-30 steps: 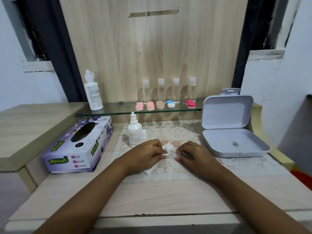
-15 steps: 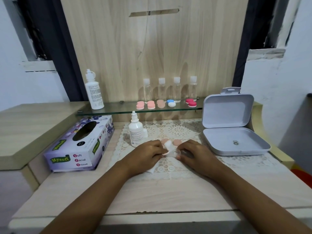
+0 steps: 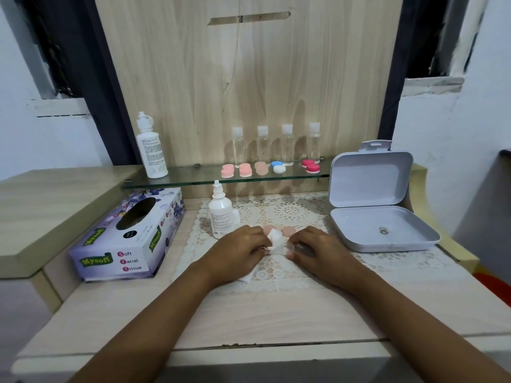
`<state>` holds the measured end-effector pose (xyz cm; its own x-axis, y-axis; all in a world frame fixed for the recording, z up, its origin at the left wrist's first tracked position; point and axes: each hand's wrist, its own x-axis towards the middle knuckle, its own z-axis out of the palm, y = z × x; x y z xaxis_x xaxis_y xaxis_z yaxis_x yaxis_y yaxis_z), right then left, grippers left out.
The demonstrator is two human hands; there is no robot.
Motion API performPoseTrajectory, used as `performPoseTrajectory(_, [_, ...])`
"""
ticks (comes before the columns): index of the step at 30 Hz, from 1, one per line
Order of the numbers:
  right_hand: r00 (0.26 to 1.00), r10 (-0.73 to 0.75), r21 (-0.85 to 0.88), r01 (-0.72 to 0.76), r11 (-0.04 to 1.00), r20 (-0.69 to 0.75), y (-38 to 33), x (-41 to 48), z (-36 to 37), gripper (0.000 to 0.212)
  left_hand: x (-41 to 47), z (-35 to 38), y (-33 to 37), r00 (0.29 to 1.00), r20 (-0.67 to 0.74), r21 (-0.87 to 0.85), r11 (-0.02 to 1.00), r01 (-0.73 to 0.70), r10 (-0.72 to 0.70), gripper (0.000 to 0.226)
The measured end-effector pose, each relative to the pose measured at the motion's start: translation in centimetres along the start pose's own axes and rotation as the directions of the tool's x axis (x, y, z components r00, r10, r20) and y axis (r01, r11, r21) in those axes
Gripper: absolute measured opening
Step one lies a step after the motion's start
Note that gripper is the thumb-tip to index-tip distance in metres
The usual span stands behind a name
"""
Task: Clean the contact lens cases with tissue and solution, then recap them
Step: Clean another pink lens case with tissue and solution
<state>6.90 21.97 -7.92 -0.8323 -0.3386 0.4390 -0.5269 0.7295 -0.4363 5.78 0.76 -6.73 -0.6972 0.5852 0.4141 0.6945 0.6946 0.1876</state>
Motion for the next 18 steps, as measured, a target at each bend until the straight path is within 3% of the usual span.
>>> performPoseTrajectory(6, [1.000,-0.005,-0.008,0.005,1.000,-0.007,0.1,0.0,0.1,0.026,-0.2,-0.1,0.3,0.998,0.043,0.036,0.999,0.038,-0.039,0.037])
performPoseTrajectory(11, [1.000,0.002,-0.002,-0.002,1.000,-0.011,0.1,0.0,0.2,0.026,0.3,0.0,0.8,1.000,0.003,0.174,0.985,-0.015,0.014,0.032])
performPoseTrajectory(18, [1.000,0.002,-0.003,-0.002,1.000,-0.013,0.0,-0.1,0.1,0.026,0.2,-0.2,1.0,0.996,-0.023,0.226,0.971,-0.082,0.090,0.029])
